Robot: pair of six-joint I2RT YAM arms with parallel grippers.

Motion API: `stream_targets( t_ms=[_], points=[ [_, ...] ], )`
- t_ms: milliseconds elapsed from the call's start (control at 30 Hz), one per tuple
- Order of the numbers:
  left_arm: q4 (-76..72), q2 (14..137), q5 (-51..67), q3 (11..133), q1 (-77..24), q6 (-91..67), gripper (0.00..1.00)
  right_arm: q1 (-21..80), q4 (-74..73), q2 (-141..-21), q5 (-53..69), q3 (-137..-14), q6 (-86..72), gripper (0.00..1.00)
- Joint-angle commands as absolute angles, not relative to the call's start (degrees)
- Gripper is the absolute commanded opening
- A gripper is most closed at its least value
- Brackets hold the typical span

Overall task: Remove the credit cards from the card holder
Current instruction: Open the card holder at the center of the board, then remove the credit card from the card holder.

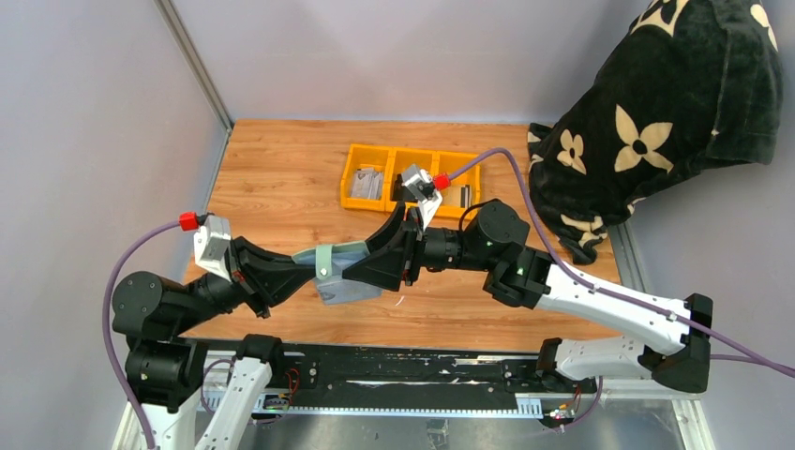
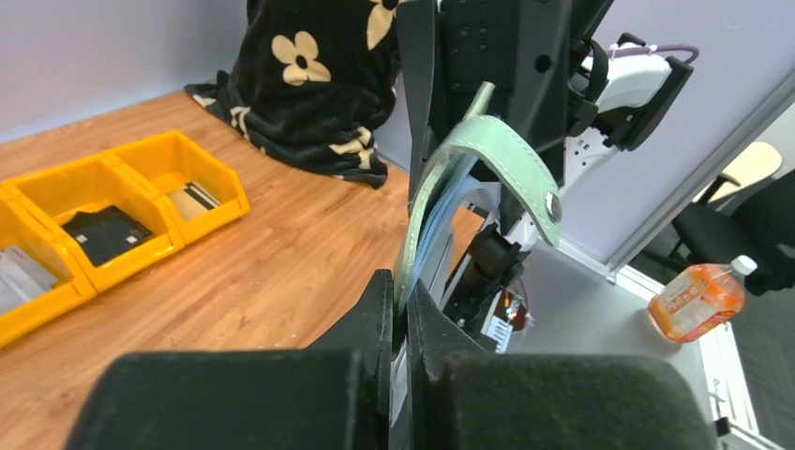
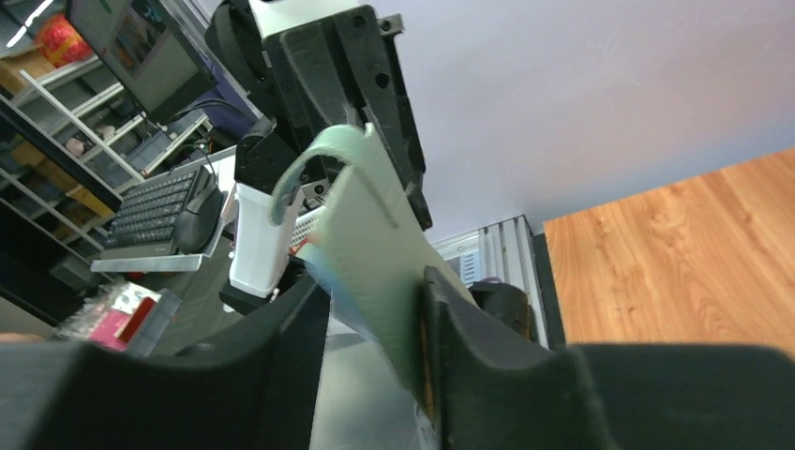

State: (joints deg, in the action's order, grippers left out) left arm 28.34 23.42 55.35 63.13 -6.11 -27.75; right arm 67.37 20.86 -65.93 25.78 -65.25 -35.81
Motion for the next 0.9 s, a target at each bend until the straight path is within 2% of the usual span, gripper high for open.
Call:
stream_targets(
  t_ms=[0, 233, 433, 500, 700, 800, 867],
  points=[
    [23.5, 24.4, 56.1, 61.4, -6.2, -34.0, 0.00, 67.4, 27.4, -64.8, 29.0, -63.2, -34.2, 0.50],
    [21.3, 26.3, 58.0, 60.8, -6.2, -40.0, 0.00, 67.5, 31.1, -60.9, 31.5, -57.9, -23.5, 0.63],
    [19.0, 27.2, 60.8, 59.8, -6.2, -42.3, 0.00, 67.7, 29.3, -58.7, 28.7, -56.8, -14.7, 0.65],
    [19.1, 27.2, 61.4, 59.5, -6.2, -42.4, 0.00, 67.7, 27.3, -59.4, 27.1, -58.7, -13.7, 0.62],
    [19.4, 26.7, 63.4, 58.8, -6.2, -42.4, 0.00, 67.7, 19.8, -63.9, 27.5, -66.9, -13.1, 0.43],
    [21.3, 26.7, 64.2, 59.2, -6.2, -40.5, 0.00, 67.7, 14.2, -66.6, 30.7, -71.4, -13.4, 0.29],
    [22.2, 26.7, 64.7, 59.7, -6.2, -38.7, 0.00, 67.6, 11.6, -67.7, 33.8, -73.6, -13.2, 0.14]
  ],
)
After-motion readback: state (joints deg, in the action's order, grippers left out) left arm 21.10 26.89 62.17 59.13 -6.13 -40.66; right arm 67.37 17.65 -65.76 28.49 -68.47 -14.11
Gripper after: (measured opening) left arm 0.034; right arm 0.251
